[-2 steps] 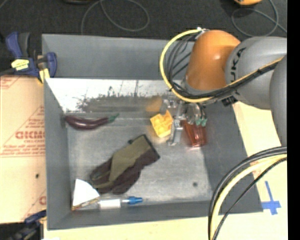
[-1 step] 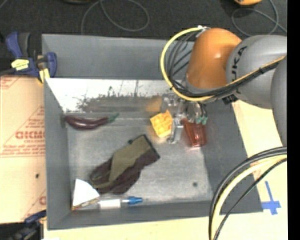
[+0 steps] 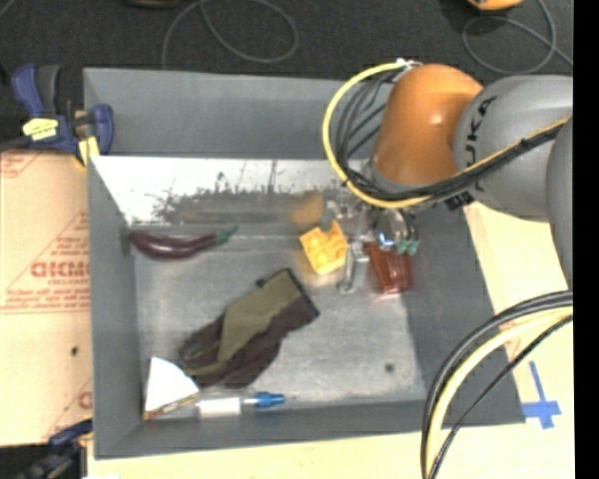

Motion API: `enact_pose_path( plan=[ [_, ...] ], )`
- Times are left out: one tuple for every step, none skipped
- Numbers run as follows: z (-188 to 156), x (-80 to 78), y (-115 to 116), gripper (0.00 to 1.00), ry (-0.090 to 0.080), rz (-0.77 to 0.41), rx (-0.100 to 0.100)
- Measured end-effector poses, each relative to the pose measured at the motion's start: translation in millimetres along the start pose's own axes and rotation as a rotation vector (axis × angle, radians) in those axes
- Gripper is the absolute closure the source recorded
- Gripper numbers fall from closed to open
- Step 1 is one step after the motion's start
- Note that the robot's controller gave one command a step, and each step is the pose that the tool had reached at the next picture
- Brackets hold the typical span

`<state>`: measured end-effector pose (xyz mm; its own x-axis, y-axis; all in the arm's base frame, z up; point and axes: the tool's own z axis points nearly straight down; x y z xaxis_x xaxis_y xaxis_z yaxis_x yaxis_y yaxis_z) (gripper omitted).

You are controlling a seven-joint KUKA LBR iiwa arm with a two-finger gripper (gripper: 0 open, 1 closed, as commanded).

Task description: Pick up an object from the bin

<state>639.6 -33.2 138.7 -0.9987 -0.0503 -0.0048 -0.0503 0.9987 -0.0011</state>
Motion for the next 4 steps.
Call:
enact_pose_path(
  plan=[
    [10.9,11.6,-1.0,0.0,0.006,-0.122,0.002],
    [14.8,9.0,15.1,0.0,-0.003,-0.256,0.001],
    [25.7,3.1,52.9,0.0,-0.003,-0.284,0.003],
    [30.1,23.1,80.8,0.0,-0.005,-0.473,-0.001]
  ],
)
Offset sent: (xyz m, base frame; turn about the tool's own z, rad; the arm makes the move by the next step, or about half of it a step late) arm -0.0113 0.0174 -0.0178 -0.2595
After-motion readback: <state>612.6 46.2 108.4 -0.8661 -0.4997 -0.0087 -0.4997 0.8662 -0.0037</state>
